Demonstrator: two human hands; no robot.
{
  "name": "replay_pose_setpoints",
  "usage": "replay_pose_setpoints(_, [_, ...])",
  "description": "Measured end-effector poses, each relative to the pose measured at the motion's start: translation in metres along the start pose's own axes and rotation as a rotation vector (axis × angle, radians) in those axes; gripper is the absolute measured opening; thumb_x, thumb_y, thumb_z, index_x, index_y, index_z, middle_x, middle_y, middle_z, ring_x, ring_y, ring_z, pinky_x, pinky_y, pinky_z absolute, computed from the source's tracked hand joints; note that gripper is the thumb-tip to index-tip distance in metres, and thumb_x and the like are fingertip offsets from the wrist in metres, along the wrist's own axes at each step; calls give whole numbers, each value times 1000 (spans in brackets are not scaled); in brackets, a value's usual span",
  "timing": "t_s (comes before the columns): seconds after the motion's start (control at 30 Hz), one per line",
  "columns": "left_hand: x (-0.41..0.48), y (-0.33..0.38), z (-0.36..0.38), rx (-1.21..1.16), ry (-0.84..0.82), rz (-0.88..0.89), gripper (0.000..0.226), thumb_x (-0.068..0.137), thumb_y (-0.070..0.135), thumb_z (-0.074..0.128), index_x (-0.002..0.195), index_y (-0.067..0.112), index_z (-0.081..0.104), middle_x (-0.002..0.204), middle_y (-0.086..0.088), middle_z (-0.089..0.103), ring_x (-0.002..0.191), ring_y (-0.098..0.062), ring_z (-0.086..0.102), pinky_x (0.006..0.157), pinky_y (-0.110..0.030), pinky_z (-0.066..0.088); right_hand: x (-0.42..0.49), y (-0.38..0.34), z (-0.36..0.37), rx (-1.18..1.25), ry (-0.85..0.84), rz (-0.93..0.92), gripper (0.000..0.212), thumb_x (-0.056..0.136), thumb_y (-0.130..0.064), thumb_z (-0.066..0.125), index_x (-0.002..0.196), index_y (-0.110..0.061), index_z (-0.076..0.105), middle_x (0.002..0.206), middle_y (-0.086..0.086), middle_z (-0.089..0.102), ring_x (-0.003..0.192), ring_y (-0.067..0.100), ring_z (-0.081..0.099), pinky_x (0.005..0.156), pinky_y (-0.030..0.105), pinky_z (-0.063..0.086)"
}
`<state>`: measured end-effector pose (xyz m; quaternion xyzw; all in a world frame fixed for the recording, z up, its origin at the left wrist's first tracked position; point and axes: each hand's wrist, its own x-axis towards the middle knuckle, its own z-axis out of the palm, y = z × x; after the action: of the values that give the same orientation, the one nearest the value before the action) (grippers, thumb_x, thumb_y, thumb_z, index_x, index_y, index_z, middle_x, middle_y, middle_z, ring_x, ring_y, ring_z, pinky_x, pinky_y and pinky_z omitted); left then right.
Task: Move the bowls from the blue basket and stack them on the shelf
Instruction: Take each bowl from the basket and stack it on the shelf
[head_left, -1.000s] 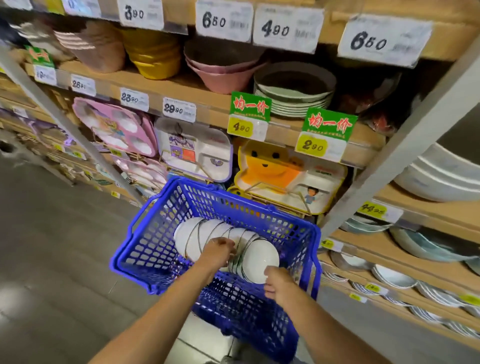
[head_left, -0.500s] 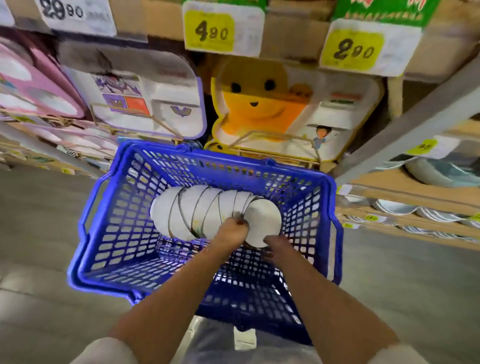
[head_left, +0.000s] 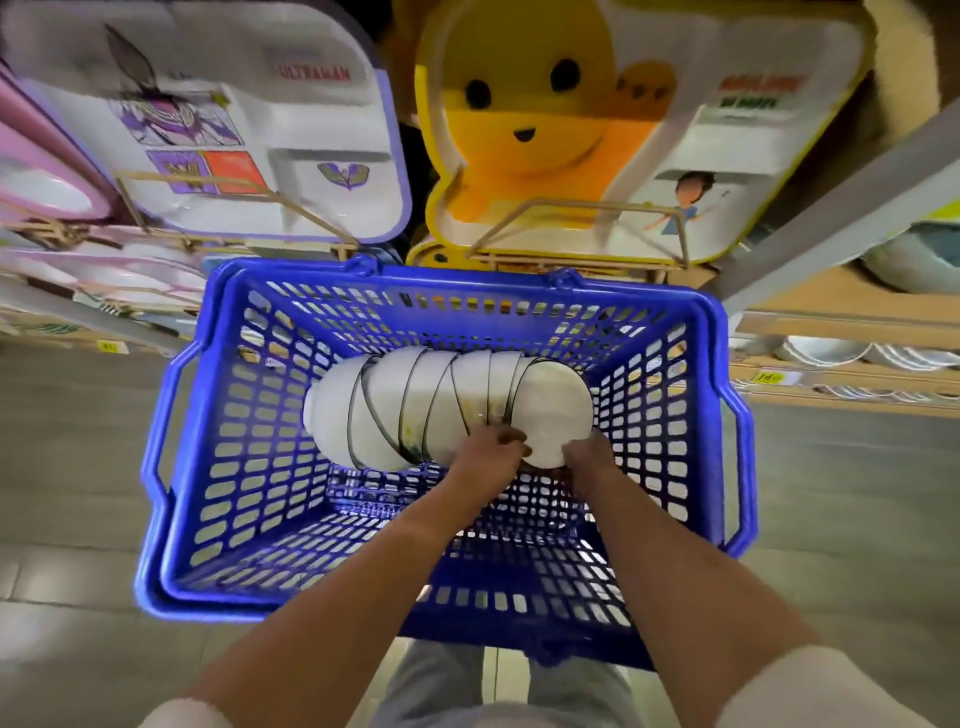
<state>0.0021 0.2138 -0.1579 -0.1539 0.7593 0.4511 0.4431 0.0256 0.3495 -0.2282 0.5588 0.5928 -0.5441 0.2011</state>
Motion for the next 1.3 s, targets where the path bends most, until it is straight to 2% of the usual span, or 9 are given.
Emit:
replay_pose_setpoints(0.17, [-10, 8, -7, -26, -4, -9, 26, 92, 11, 55, 116, 9, 64, 110, -12, 69, 102, -27, 65, 81, -33, 50, -19, -10, -8, 16, -42, -25, 53, 91, 10, 39, 141, -8, 35, 134, 22, 46, 108, 41, 53, 69, 51, 57])
replay_pose_setpoints(0.33, [-30, 22, -22, -83, -37, 43, 19, 92, 5, 48, 93, 14, 65, 97, -18, 71, 92, -32, 66, 68, -30, 48, -45, -19, -14, 137, -50, 21, 55, 94, 8, 38, 145, -8, 24, 141, 24, 40, 115, 48, 52, 76, 65, 54])
replay_pose_setpoints(0.47, [-47, 30, -40, -171, -38, 49, 21, 94, 2, 45, 87, 13, 62, 88, -14, 67, 80, -28, 63, 62, -29, 45, -68, -30, -33, 21, -34, -66, 42, 98, -6, 41, 139, 1, 35, 122, 22, 55, 91, 35, 64, 61, 41, 58])
replay_pose_setpoints(0.53, [-54, 33, -47, -206, -39, 52, 19, 96, 4, 49, 85, 14, 61, 83, -7, 65, 71, -18, 59, 55, -23, 44, -78, -37, -41, -90, 30, -120, 40, 99, -11, 42, 137, 2, 38, 111, 18, 56, 82, 28, 63, 70, 45, 57])
replay_pose_setpoints(0.63, [-63, 41, -56, -207, -21, 43, 15, 98, 11, 49, 87, 16, 59, 85, -2, 64, 73, -16, 56, 58, -23, 40, -97, -50, -45, -242, 153, -195, 44, 97, -16, 45, 136, 3, 35, 126, 27, 54, 108, 46, 59, 90, 57, 50])
replay_pose_setpoints(0.73, [-72, 51, -62, -251, -21, 50, 16, 100, 13, 46, 89, 15, 57, 85, -3, 62, 67, -13, 53, 57, -23, 37, -117, -65, -53, -304, 199, -225, 37, 96, -20, 44, 127, 0, 44, 119, 26, 59, 102, 46, 63, 87, 55, 52])
replay_pose_setpoints(0.97, [-101, 89, -101, -346, -8, 218, 27, 100, 28, 47, 119, 14, 60, 117, -6, 66, 106, -22, 63, 93, -41, 50, -186, -114, -83, -41, -140, -332, 27, 92, -13, 36, 114, -6, 50, 72, 25, 69, 52, 33, 69, 45, 33, 56])
replay_pose_setpoints(1.13, [-134, 132, -130, -515, -117, 438, 35, 97, 37, 43, 120, 19, 63, 121, -7, 67, 109, -22, 62, 74, -32, 56, -247, -158, -101, -79, -294, -422, 18, 88, -10, 39, 98, -2, 51, 66, 27, 69, 48, 30, 67, 39, 25, 51])
replay_pose_setpoints(1.3, [-184, 165, -145, -622, -112, 566, 48, 83, 47, 46, 120, 20, 63, 111, -7, 69, 103, -28, 59, 76, -37, 47, -312, -186, -108, -136, -387, -538, 22, 89, -10, 36, 101, 3, 49, 57, 21, 66, 39, 27, 61, 34, 20, 44])
